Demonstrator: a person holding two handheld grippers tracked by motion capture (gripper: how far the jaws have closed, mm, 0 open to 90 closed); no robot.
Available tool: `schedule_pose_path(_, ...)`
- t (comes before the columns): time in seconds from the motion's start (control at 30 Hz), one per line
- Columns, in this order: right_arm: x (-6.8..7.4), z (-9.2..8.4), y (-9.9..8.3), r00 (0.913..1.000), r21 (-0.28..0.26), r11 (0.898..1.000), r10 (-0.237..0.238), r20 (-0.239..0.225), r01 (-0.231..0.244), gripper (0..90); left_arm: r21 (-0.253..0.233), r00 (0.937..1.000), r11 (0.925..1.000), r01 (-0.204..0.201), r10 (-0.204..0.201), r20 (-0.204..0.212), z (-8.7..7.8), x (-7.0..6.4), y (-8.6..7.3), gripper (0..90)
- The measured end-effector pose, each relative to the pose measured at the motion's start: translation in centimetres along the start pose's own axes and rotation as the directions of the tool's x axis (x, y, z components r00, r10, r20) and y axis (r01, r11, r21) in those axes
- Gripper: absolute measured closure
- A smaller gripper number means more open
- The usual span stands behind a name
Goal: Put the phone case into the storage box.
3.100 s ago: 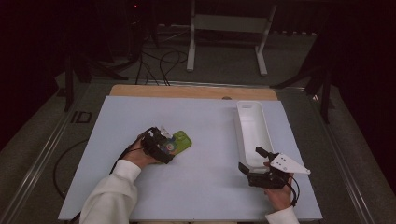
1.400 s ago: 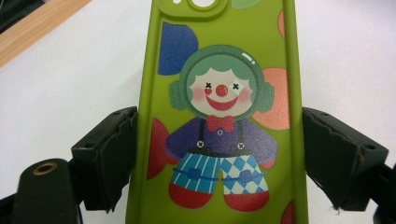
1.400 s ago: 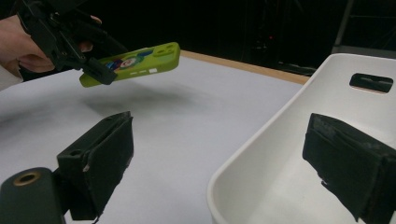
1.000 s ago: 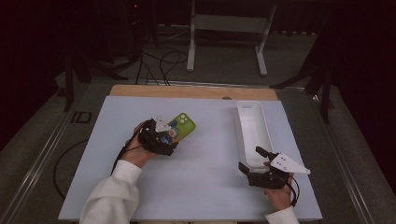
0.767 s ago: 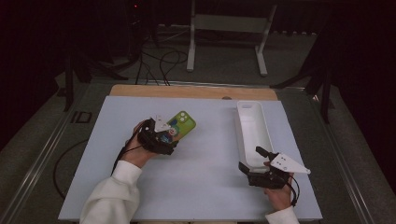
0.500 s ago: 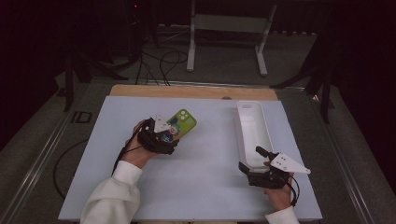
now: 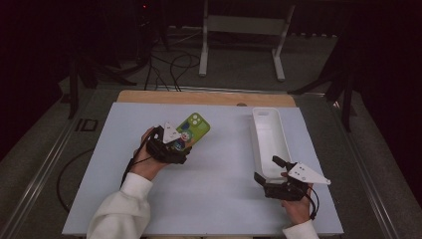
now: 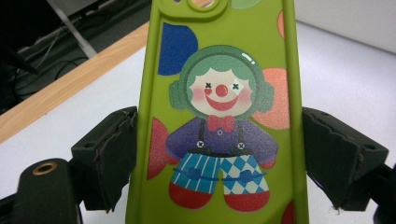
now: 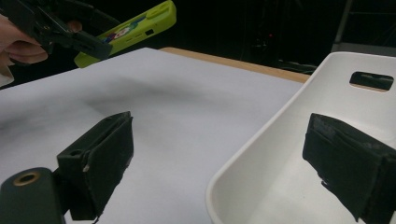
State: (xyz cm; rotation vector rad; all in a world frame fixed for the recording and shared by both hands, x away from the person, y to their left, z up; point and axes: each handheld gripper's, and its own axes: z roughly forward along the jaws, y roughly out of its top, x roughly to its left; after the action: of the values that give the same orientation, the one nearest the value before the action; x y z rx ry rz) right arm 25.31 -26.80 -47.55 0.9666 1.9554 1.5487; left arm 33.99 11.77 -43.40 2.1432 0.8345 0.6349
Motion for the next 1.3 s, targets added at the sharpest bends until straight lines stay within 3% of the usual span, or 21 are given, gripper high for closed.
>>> schedule_pose_path(0.57, 0.0, 0.1, 0.4, 0.9999, 0.009, 1.0, 0.014, -0.007, -0.014, 8.8, -0.064, 0.9997, 0.9978, -0.017, 0.018, 0.014, -0.5, -0.9, 0.0, 16.1)
schedule_pose_path(1.3, -0.1, 0.1, 3.5, 0.9974, -0.001, 0.999, 0.053, -0.049, -0.053, 7.8, -0.107, 0.9984, 0.9929, -0.052, 0.054, 0.019, -1.0, -2.2, 1.6, 16.1)
